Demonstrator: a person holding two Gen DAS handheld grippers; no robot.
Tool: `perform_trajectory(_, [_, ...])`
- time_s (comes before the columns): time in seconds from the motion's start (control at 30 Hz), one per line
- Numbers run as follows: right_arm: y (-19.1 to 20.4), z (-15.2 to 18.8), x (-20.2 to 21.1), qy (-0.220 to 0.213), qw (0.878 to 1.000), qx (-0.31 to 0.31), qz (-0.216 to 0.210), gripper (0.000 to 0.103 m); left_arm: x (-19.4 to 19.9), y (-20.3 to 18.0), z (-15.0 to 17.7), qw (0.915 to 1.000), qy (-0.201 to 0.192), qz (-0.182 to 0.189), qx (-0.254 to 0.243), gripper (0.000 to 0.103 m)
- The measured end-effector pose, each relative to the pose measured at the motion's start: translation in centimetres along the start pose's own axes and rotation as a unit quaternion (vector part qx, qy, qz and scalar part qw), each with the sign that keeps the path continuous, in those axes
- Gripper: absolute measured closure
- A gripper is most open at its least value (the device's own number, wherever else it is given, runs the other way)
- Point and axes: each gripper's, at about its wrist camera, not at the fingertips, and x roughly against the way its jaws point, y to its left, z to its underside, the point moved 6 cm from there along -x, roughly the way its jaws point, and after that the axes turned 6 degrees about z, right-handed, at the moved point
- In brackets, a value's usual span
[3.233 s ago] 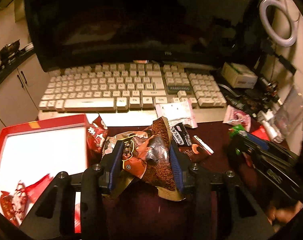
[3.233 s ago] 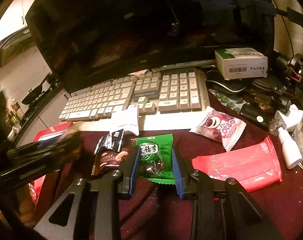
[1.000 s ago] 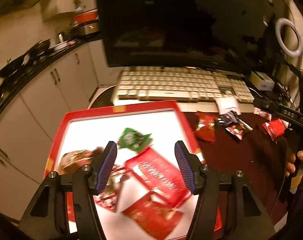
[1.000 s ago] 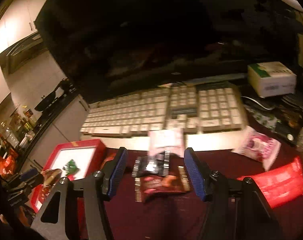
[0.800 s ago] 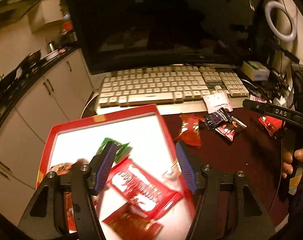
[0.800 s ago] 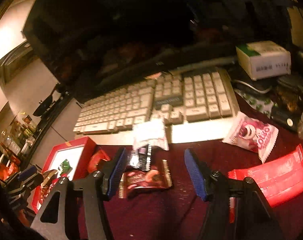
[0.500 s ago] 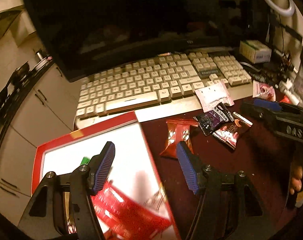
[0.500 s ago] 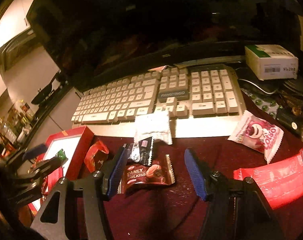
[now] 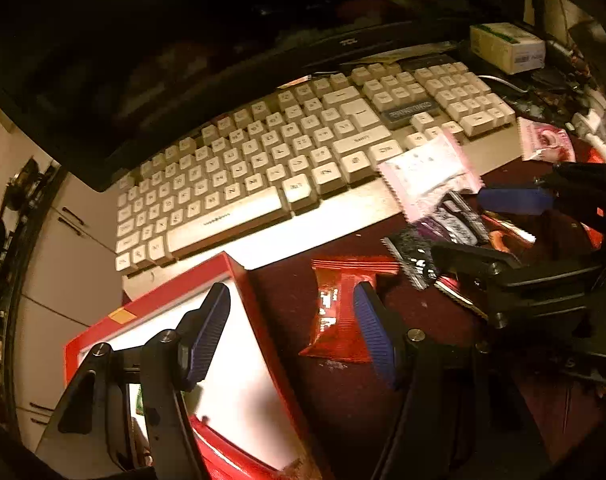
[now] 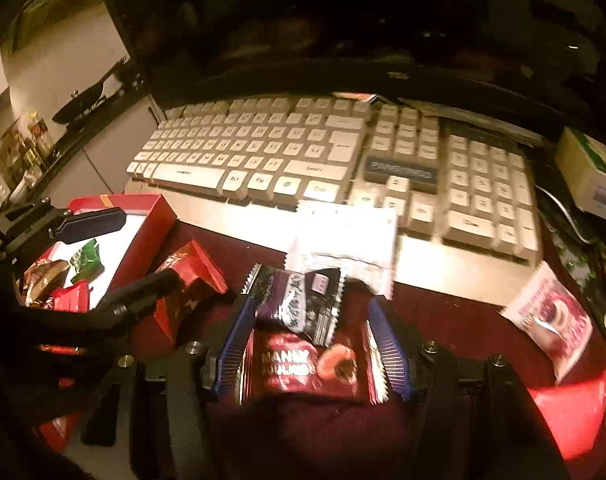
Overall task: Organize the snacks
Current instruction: 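Grasp dark chocolate packet with right tool while left tool reaches red packet, then carry red packet with left tool and dark packet with right tool to tray, release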
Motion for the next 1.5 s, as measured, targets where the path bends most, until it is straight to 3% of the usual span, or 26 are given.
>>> perform_trajectory(0.1, [0.1,0.0,-1.2,0.017,1.000,-0.003,0.000,0.046,-0.2,0.1,-0.2,0.9999,0.000,0.010,0.005,0.039])
perform_trajectory(0.2, [0.5,-0.3,-1.4,0.014,1.000,0.012,0.010,0.057,-0.2,-0.3,-0.3,0.9999,-0.005,0.002,-0.014,0.039])
perform_trajectory(0.27, [0.8,-0.2,-1.4,0.007,1.000,0.024,0.013,0.071,-0.1,-0.3,-0.4,0.9998,-0.007,0.005,-0.016,0.039])
perform_trajectory(0.43, [0.3,-0.2,-1.2,-0.003,1.000,0.013,0.006,0.078,0.1,-0.2,-0.2,0.9998,-0.007,0.019,-0.007,0.040])
perform_trajectory(0.63, [-3.6,-0.6,1.4,-0.033,0.997,-0.057,-0.031,0.080,0.5,-1.5,-0.5,0.9994,-0.010,0.029,-0.013,0.040])
perform_trajectory(0.77, [-6.2,-1.0,2.6,-0.051,0.992,-0.109,-0.042,0.080,-1.4,-2.3,-0.6,0.9996,0.015,0.015,-0.021,0.040])
perform_trajectory(0.87, [-7.3,-1.0,2.6,-0.048,0.989,-0.131,-0.045,0.079,-2.6,-2.6,-0.4,0.9991,0.029,0.030,-0.010,0.040])
perform_trajectory(0.97, [-7.7,-0.9,2.6,-0.048,0.988,-0.139,-0.046,0.079,-2.9,-2.3,-0.6,0.9984,0.029,0.046,0.012,0.040])
perform_trajectory(1.03, [-7.9,-1.0,2.8,-0.052,0.988,-0.141,-0.047,0.080,-3.1,-2.1,-0.7,0.9975,0.031,0.058,0.027,0.047])
perform_trajectory(1.07, [-8.0,-1.0,3.1,-0.057,0.987,-0.140,-0.048,0.080,-3.1,-2.1,-0.8,0.9970,0.030,0.065,0.030,0.057])
perform_trajectory(1.2, [-7.7,-1.0,3.5,-0.067,0.987,-0.140,-0.050,0.080,-3.0,-2.4,-0.8,0.9974,0.031,0.058,0.028,0.065])
perform_trajectory(1.5, [-7.2,-1.2,4.1,-0.091,0.986,-0.134,-0.049,0.080,0.1,-1.9,-1.1,0.9979,-0.016,0.045,0.042,0.068])
